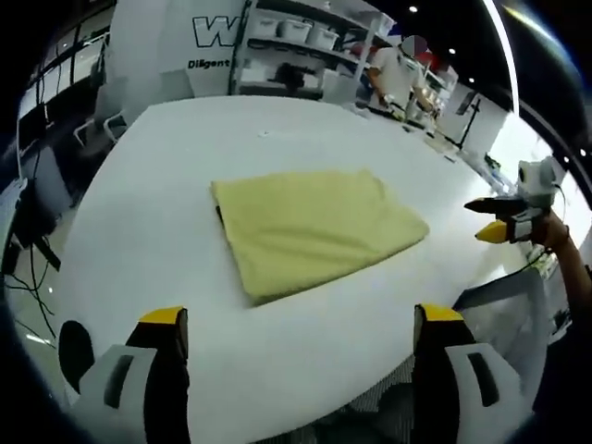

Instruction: Fold the garment on the visible template until the final outline fits inside the template.

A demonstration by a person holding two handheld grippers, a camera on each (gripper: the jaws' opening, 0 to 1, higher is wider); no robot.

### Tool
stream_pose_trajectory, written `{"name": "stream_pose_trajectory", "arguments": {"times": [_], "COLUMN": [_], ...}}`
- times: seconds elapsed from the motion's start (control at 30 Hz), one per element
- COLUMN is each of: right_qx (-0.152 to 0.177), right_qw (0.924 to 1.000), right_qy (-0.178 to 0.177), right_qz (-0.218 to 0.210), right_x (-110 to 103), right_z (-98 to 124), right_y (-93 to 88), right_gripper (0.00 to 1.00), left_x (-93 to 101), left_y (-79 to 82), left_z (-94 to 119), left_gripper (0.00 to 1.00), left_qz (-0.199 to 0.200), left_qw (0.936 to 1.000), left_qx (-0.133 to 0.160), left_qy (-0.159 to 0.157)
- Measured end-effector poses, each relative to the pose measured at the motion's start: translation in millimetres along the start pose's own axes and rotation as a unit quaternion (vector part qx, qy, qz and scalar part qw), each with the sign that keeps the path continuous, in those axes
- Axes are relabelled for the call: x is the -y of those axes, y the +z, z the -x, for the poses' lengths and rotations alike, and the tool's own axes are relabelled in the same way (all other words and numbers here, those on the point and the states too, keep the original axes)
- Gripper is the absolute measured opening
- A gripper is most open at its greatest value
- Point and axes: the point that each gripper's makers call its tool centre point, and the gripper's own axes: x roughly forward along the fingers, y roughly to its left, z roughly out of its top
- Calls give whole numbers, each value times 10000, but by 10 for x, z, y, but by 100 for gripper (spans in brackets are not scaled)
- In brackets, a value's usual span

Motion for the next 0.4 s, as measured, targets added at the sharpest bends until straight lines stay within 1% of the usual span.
{"name": "stream_pose_trajectory", "arguments": {"times": [0.13, 0.4], "right_qx": [-6, -56], "right_qw": [10000, 10000], "right_qy": [-19, -42], "right_qz": [8, 46], "right_x": [-7, -12], "right_z": [21, 20], "right_y": [-7, -29], "right_gripper": [89, 89], "left_x": [-19, -48], "left_y": [-37, -56], "left_z": [35, 79], "left_gripper": [99, 99], "left_qz": [2, 20], "left_qw": [10000, 10000], "left_qx": [-42, -53], "left_qy": [32, 57]}}
